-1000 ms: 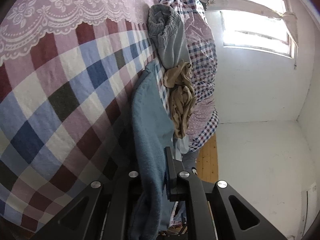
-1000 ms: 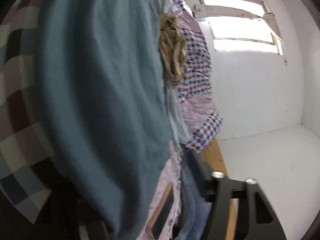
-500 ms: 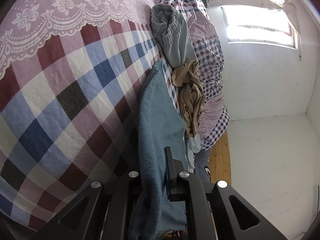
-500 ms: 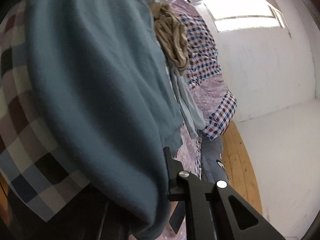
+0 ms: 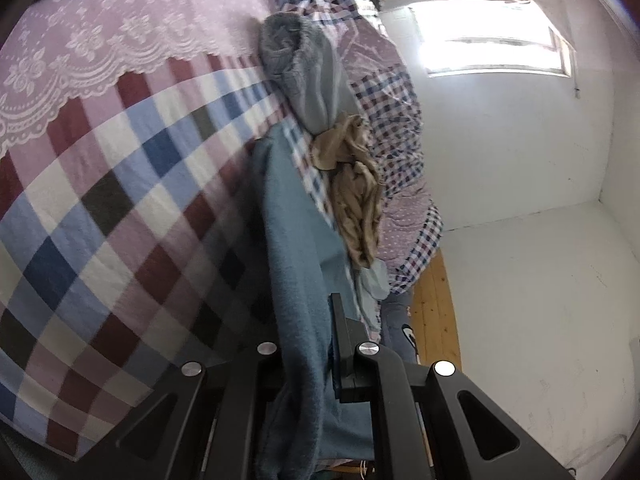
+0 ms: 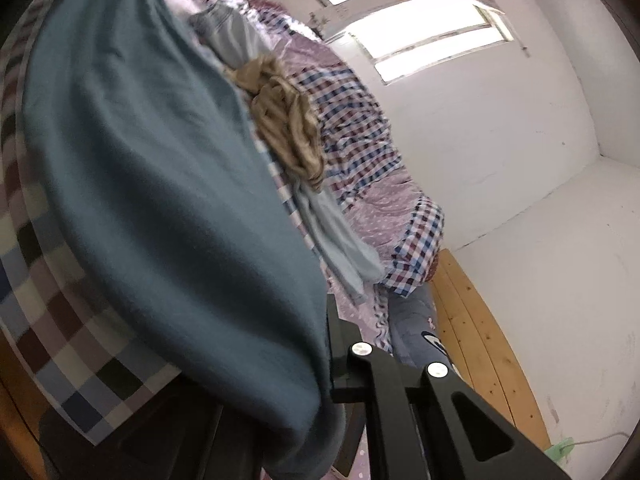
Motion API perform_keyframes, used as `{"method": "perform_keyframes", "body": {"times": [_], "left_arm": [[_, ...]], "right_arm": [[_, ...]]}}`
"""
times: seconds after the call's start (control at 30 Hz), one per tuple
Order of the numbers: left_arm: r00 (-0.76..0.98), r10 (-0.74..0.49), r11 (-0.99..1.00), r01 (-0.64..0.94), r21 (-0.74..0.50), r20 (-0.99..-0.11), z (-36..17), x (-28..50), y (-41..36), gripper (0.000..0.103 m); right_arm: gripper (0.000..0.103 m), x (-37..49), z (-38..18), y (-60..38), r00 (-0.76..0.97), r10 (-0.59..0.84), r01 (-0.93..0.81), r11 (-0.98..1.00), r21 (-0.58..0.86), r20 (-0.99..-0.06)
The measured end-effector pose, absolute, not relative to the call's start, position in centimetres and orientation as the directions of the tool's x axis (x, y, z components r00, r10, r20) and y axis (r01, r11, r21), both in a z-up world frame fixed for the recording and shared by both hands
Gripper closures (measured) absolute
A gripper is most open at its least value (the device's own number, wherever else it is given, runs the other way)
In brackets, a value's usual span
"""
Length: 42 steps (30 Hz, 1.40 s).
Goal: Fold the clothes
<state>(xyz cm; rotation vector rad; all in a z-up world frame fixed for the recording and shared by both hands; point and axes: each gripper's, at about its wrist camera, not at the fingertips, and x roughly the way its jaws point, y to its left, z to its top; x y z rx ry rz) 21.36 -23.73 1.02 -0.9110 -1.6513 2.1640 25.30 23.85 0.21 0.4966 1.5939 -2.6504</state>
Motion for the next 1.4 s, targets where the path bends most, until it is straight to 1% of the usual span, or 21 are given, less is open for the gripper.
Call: {"method": "perform_keyframes", "body": {"times": [0.1, 0.23, 0.37, 0.53, 0.63, 0.67, 0.77, 0.87, 1.0, 1.07, 1.2, 1.27, 1.3, 1.33, 1.37, 1.4], "left_arm": [[-0.773, 0.561, -0.324, 0.124, -0.938, -0.296, 2.7, 22.1, -23.5, 0.095], [-0.796, 0.556, -0.318, 0.060, -0.946, -0.237, 5.7, 24.0, -23.8, 0.095], [-0.819, 0.549, -0.334, -0.031, -0.942, -0.168, 9.9, 25.8, -23.7, 0.095], [-0.835, 0.547, -0.324, -0.148, -0.934, -0.057, 15.7, 29.1, -24.1, 0.095], [-0.833, 0.554, -0.306, -0.183, -0.934, -0.019, 18.8, 30.7, -24.6, 0.095], [-0.831, 0.556, -0.302, -0.186, -0.935, -0.014, 19.3, 30.9, -24.8, 0.095], [-0.825, 0.564, -0.295, -0.167, -0.941, -0.031, 20.1, 30.5, -25.2, 0.095], [-0.829, 0.554, -0.303, -0.116, -0.946, -0.076, 19.1, 29.3, -25.5, 0.095], [-0.828, 0.540, -0.281, -0.008, -0.960, -0.151, 15.2, 25.7, -25.7, 0.095], [-0.825, 0.532, -0.273, 0.050, -0.961, -0.194, 13.1, 23.6, -25.8, 0.095], [-0.794, 0.517, -0.294, 0.185, -0.938, -0.318, 8.7, 18.0, -25.7, 0.094], [-0.774, 0.523, -0.291, 0.232, -0.928, -0.357, 6.9, 15.5, -25.6, 0.094], [-0.762, 0.526, -0.287, 0.258, -0.922, -0.377, 6.0, 13.9, -25.6, 0.094], [-0.750, 0.533, -0.279, 0.281, -0.918, -0.392, 5.3, 12.6, -25.6, 0.093], [-0.745, 0.534, -0.269, 0.300, -0.915, -0.401, 4.7, 11.3, -25.9, 0.093], [-0.740, 0.534, -0.259, 0.317, -0.912, -0.409, 4.2, 10.0, -26.2, 0.092]], "right_arm": [[0.100, 26.1, 2.2, 23.9, -0.952, 0.160, 0.141, -0.528, -0.837, -0.261], [0.100, 27.9, 5.5, 24.1, -0.962, 0.155, 0.094, -0.585, -0.806, -0.225], [0.100, 29.8, 9.9, 24.4, -0.976, 0.155, 0.023, -0.630, -0.776, -0.154], [0.099, 32.5, 16.0, 24.8, -0.985, 0.164, -0.071, -0.671, -0.738, -0.053], [0.099, 33.7, 19.6, 25.1, -0.984, 0.180, -0.125, -0.690, -0.712, -0.002], [0.099, 34.0, 20.4, 25.1, -0.983, 0.186, -0.138, -0.695, -0.706, 0.009], [0.099, 33.5, 22.0, 25.1, -0.981, 0.193, -0.139, -0.708, -0.693, 0.000], [0.099, 31.6, 21.5, 24.6, -0.981, 0.188, -0.099, -0.706, -0.701, -0.051], [0.099, 28.0, 18.8, 23.8, -0.973, 0.177, -0.020, -0.705, -0.709, -0.149], [0.099, 25.4, 17.3, 23.4, -0.963, 0.174, 0.025, -0.703, -0.710, -0.206], [0.099, 18.5, 14.6, 23.4, -0.932, 0.163, 0.123, -0.696, -0.707, -0.323], [0.099, 15.2, 13.5, 22.9, -0.912, 0.164, 0.168, -0.686, -0.708, -0.376], [0.099, 13.4, 12.9, 22.8, -0.891, 0.160, 0.209, -0.686, -0.697, -0.425], [0.097, 11.6, 12.3, 22.6, -0.866, 0.156, 0.252, -0.686, -0.683, -0.475], [0.089, 10.0, 11.9, 22.7, -0.839, 0.149, 0.291, -0.689, -0.664, -0.522], [0.086, 8.1, 11.3, 23.1, -0.798, 0.141, 0.339, -0.699, -0.629, -0.586]]}}
